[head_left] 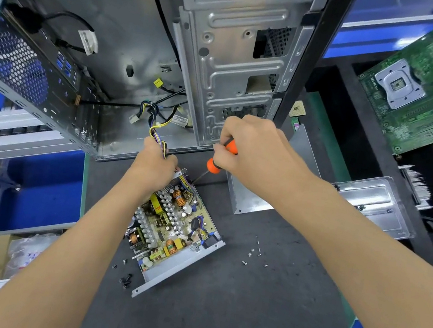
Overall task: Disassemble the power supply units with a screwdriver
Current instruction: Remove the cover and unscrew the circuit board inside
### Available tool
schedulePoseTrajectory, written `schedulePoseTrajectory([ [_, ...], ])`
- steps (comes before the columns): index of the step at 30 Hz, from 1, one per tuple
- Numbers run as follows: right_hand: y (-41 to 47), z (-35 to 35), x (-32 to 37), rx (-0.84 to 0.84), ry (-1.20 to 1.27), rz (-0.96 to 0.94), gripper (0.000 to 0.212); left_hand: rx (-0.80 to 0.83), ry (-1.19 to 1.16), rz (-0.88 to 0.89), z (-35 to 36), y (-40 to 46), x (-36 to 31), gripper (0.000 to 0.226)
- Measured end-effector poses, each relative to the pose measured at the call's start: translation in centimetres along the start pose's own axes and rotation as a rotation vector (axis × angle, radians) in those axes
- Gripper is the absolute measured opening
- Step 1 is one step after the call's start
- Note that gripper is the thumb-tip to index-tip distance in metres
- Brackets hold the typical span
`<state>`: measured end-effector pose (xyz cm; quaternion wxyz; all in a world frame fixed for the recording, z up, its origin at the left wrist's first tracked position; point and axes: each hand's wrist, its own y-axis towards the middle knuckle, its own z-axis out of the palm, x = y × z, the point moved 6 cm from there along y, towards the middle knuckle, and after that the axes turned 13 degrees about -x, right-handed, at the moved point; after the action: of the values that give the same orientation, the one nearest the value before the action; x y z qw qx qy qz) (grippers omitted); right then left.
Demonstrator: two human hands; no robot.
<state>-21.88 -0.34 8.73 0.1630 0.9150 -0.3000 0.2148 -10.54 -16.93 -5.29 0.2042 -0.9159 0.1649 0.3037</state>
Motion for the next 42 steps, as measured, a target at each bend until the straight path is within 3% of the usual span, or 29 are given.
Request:
schedulePoseTrajectory([
  [5, 0.2, 0.1, -0.1, 0.001, -0.028, -0.031, 0.022, -0.004, -0.005, 0.004, 0.0, 0.0, -0.1, 0.019],
  [9, 0.5, 0.5, 1.5, -0.049, -0.224, -0.192, 0.048, 0.005, -0.018, 0.018, -0.1, -0.1, -0.2, 0.019],
  [13, 1.0, 0.5, 4.7, -0.155, -0.107, -0.201, 0.053, 0.059, 0.062, 0.133, -0.3, -0.7, -1.6, 0.024],
  [17, 1.9, 2.2, 6.3, 0.014, 0.029, -0.126, 0.041, 0.045, 0.022, 0.189, -1.0, -1.6, -2.8, 0.017],
  [20, 2.3, 1.8, 6.8, 0.079, -0.12, -0.177, 0.054, 0.045, 0.031, 0.208, -1.0, -1.8, -3.3, 0.002],
  [24, 3.0, 1.4, 8.0, 0.207, -0.276, -0.277, 0.037, 0.048, 0.035, 0.114, -1.0, -1.3, -2.1, 0.024],
  [28, 3.0, 1.9, 8.6, 0.491, -0.291, -0.384, 0.026, 0.033, -0.086, 0.121, -1.4, -1.6, -1.7, 0.029],
  [31, 3.4, 1.2, 8.2, 0.417, -0.438, -0.303, 0.05, 0.053, -0.047, 0.193, -1.2, -1.3, -2.2, 0.003],
  [32, 3.4, 1.0, 8.3, 0.364, -0.463, -0.296, 0.054, 0.066, -0.023, 0.187, -1.0, -1.2, -2.3, 0.009],
  [34, 3.0, 1.2, 8.6, 0.321, -0.467, -0.374, 0.041, 0.047, -0.037, 0.128, -1.0, -1.1, -1.9, 0.011],
  [35, 3.0, 1.4, 8.6, 0.337, -0.465, -0.402, 0.032, 0.019, -0.114, 0.07, -1.3, -1.3, -1.6, 0.012],
  [37, 3.0, 1.5, 7.7, 0.416, -0.497, -0.377, 0.041, -0.124, -0.293, -0.026, -3.0, -2.4, -1.1, 0.021],
  [39, 3.1, 1.1, 7.0, 0.397, -0.494, -0.284, 0.056, -0.298, -0.454, 0.073, -5.0, -3.8, -1.4, 0.011],
  [40, 3.1, 1.1, 7.1, 0.355, -0.489, -0.298, 0.054, -0.29, -0.53, 0.154, -5.5, -4.6, -1.7, 0.008],
  [42, 2.8, 1.4, 7.7, 0.284, -0.363, -0.386, 0.028, -0.141, -0.522, 0.333, -5.4, -6.6, -2.4, 0.04],
])
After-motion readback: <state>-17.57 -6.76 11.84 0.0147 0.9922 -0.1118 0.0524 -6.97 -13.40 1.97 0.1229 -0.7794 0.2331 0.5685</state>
